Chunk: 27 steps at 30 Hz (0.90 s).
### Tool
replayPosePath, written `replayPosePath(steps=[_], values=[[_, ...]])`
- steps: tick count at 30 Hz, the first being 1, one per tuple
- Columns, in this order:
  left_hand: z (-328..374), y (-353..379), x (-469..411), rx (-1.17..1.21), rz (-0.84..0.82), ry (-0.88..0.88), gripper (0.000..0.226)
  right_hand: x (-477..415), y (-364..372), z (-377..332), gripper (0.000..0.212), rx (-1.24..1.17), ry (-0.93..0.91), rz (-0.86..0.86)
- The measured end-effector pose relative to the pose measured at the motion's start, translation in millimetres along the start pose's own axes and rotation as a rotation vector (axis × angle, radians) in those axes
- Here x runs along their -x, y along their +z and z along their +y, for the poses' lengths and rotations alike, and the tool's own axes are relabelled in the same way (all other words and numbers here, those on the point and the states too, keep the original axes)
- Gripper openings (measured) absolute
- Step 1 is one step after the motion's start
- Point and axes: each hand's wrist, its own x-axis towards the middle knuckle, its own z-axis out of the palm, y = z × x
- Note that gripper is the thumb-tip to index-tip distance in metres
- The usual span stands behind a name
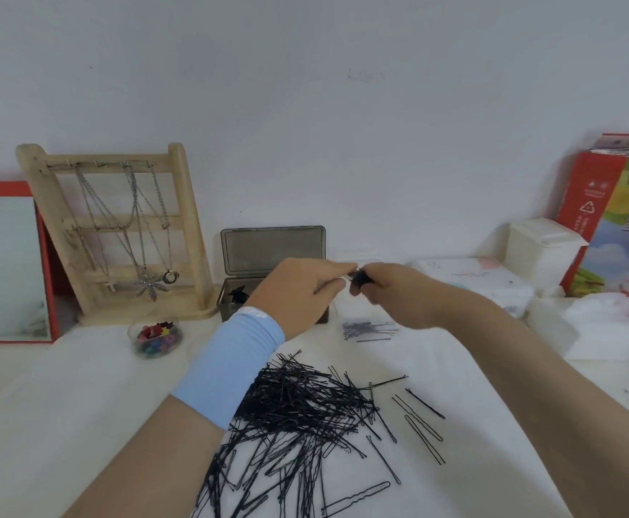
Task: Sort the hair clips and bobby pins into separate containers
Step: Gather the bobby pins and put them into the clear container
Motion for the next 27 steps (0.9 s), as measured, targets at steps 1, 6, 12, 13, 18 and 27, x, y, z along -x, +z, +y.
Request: replayPosePath(steps=[1,6,12,13,18,27], values=[[1.0,1.7,-5.2,0.011,-0.034,-0.028,0.04,-5.8,-8.1,2.2,0.022,0.124,0.005,0.015],[-8.3,25.2,-22.0,-0.003,-0.261,-0.213,0.051,-32.0,-8.6,20.4,0.03,0.478,0.069,-0.17],[-22.6,43.6,-15.8,-0.072,-0.381,-0.209,0.048,-33.6,0.2,37.1,0.044,0.257,-0.003,-0.195],[-23.1,44.3,-16.1,-0.1,-0.396,-0.19,0.048,-32.4,-2.7,40.8,0.046,0.188,0.014,-0.164],[-22.5,53.5,-21.4,-0.432,-0.481,-0.007,0.051,-26.9,-13.8,49.6,0.028,0.222,0.022,0.006],[-15.7,54.4,-12.3,-0.389,-0.242,0.119,0.036,5.3,-7.1,25.4,0.027,0.243,-0.036,0.106]])
